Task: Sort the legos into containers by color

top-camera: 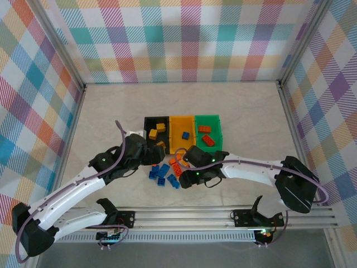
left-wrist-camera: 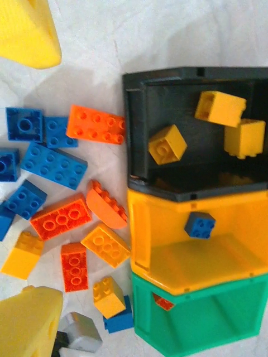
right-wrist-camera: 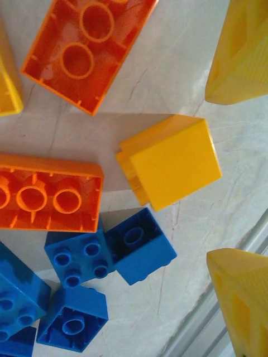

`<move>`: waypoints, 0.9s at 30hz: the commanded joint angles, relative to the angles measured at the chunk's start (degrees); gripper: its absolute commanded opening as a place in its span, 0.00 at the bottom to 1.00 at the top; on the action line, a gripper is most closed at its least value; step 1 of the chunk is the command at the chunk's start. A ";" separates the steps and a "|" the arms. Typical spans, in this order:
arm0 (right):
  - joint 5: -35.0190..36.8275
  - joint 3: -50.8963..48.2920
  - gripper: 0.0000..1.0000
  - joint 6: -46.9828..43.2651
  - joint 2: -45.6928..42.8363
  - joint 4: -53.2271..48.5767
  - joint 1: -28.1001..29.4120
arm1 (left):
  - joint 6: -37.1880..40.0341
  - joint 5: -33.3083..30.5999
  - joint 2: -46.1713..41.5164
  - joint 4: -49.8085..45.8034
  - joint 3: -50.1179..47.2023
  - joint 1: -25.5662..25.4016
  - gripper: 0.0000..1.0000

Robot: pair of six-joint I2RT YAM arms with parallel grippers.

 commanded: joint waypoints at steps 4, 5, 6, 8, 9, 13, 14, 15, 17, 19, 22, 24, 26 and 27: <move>5.09 3.74 0.68 -2.68 3.90 -0.99 1.42 | -2.95 -1.29 -3.70 -3.57 -3.29 -0.27 1.00; 5.69 3.93 0.68 -2.90 4.49 -1.18 1.47 | -3.01 -1.37 -4.00 -3.76 -3.62 -0.39 1.00; 6.26 4.18 0.68 -3.04 5.14 -1.36 1.55 | -3.26 -1.57 -4.33 -4.07 -3.78 -0.35 1.00; 7.09 4.46 0.67 -3.35 6.28 -1.38 1.58 | -3.37 -1.71 -5.00 -4.21 -4.33 -0.31 1.00; 7.48 4.62 0.67 -3.51 6.89 -1.38 1.66 | -3.56 -2.00 -5.23 -4.38 -4.48 -0.34 1.00; 8.17 5.58 0.63 -4.39 8.97 -1.10 2.52 | -3.70 -2.73 -5.59 -4.99 -4.64 -0.28 1.00; 8.09 5.84 0.62 -4.49 9.45 -1.15 2.78 | -3.69 -2.78 -5.59 -5.16 -4.57 -0.33 1.00; 8.17 6.25 0.60 -4.63 9.98 -1.17 3.05 | -3.62 -2.83 -5.60 -5.23 -4.41 -0.31 1.00; 8.57 6.40 0.56 -4.68 10.88 -1.27 3.53 | -3.66 -2.95 -5.61 -5.36 -4.25 -0.29 1.00; 8.64 6.32 0.51 -4.60 11.60 -1.31 3.55 | -3.68 -3.06 -5.61 -5.60 -4.10 -0.34 1.00; 8.61 5.55 0.43 -4.33 11.11 -1.15 3.72 | -3.87 -3.26 -5.73 -5.80 -4.05 -0.27 1.00; 8.99 4.82 0.38 -4.02 9.42 -1.34 3.76 | -3.93 -3.34 -6.03 -5.83 -4.01 -0.31 1.00; 9.88 4.01 0.36 -3.62 6.49 -1.76 3.81 | -3.97 -3.41 -6.34 -5.67 -4.05 -0.32 1.00; 10.37 3.79 0.35 -3.56 4.96 -2.18 3.77 | -3.92 -3.27 -6.48 -5.50 -4.13 -0.31 1.00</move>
